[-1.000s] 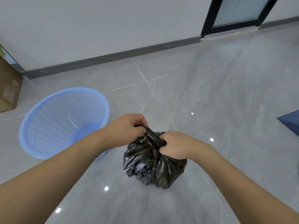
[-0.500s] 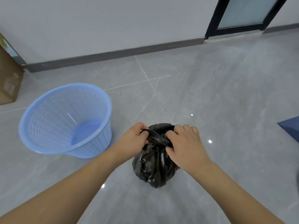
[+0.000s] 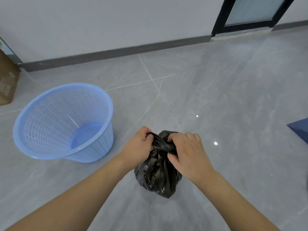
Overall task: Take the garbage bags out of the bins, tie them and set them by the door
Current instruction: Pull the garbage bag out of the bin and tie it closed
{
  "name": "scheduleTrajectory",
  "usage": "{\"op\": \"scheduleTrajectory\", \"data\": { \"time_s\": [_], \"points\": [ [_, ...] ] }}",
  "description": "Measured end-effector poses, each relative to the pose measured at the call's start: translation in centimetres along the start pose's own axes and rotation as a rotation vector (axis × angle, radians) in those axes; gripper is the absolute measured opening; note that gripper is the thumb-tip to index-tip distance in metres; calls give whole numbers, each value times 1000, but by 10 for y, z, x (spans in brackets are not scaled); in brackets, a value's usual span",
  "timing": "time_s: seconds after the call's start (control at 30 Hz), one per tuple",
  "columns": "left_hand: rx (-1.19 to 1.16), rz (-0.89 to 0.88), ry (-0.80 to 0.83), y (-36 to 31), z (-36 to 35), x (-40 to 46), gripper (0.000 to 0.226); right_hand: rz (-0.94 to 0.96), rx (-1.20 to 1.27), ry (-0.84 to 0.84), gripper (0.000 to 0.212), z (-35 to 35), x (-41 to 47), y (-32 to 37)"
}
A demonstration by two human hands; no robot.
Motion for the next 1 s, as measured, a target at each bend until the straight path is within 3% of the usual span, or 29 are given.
{"op": "scheduleTrajectory", "data": {
  "time_s": [0.13, 0.2, 0.23, 0.3, 0.43, 0.53, 0.6, 0.8, 1.0],
  "points": [
    [-48, 67, 75, -1, 2, 1, 11, 79, 14, 120, 37, -1, -1, 1],
    [-165, 79, 222, 1, 4, -3, 35, 42, 65, 180, 33, -1, 2, -3],
    [-137, 42, 287, 2, 5, -6, 47, 1, 105, 210, 32, -1, 4, -5],
    [160, -82, 329, 8, 2, -11, 56, -68, 232, 272, 27, -1, 7, -6],
    [512, -305, 99, 9, -3, -12, 45, -332, 650, 385, 13, -2, 7, -12],
    [733, -435, -94, 3, 2, -7, 34, -571, 1076, 633, 12, -4, 5, -17],
    [810, -504, -146, 1, 2, -6, 29, -636, 1263, 741, 16, -3, 5, -18],
    [529, -532, -13, 2, 7, -20, 38, -727, 1499, 766, 35, -3, 4, -25],
    [770, -549, -121, 13, 6, -12, 16, -722, 1568, 874, 37, -4, 1, -20]
  ]
}}
Point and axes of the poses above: each hand's wrist, its own x-axis towards the middle knuckle, its own z-axis out of the back of the hand, y = z × x, the point moved 3 cm from there along x, towards the middle knuckle, and after that the axes turned 3 degrees about -z, right-handed, at the moved point
